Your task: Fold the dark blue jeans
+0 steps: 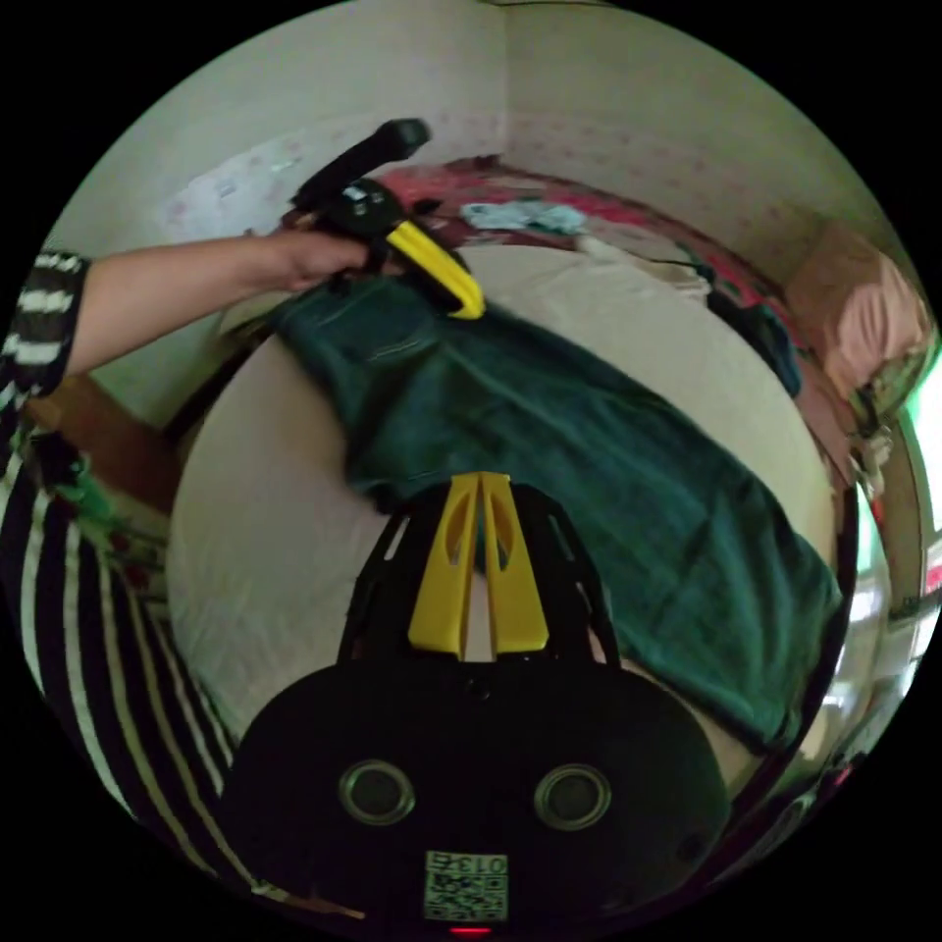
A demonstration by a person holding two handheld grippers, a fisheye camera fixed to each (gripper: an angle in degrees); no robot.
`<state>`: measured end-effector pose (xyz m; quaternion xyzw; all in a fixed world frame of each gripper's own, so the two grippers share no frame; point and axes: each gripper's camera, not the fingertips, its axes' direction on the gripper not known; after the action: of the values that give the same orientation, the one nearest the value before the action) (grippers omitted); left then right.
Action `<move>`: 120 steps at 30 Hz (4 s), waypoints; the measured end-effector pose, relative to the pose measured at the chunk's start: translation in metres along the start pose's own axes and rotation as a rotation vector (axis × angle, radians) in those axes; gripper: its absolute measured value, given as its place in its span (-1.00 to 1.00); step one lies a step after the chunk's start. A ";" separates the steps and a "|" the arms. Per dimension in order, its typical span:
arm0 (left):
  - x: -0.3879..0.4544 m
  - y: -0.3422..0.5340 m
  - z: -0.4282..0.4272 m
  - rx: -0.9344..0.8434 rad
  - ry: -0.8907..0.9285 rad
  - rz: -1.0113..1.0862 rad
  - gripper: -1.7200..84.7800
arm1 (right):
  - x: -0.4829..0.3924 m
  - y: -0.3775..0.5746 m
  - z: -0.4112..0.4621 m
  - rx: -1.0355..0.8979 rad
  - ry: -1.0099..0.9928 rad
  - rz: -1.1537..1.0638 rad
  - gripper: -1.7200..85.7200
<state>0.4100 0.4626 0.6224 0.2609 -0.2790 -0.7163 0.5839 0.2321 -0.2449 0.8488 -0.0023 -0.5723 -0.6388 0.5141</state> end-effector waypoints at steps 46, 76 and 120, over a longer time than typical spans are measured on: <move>0.247 -0.591 0.130 0.025 0.032 0.095 -0.97 | 0.277 0.295 -0.115 -0.138 0.505 0.349 -0.95; 0.267 -0.782 0.234 -0.124 0.380 0.312 -0.76 | 0.352 0.444 -0.158 0.092 0.210 1.016 -0.67; 0.023 -0.085 0.074 0.290 0.268 -0.350 -0.84 | -0.053 0.087 -0.078 0.220 0.181 -0.317 -0.82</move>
<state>0.2951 0.4607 0.6141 0.4786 -0.2494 -0.7180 0.4396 0.3599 -0.2511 0.8538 0.2012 -0.5834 -0.6429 0.4537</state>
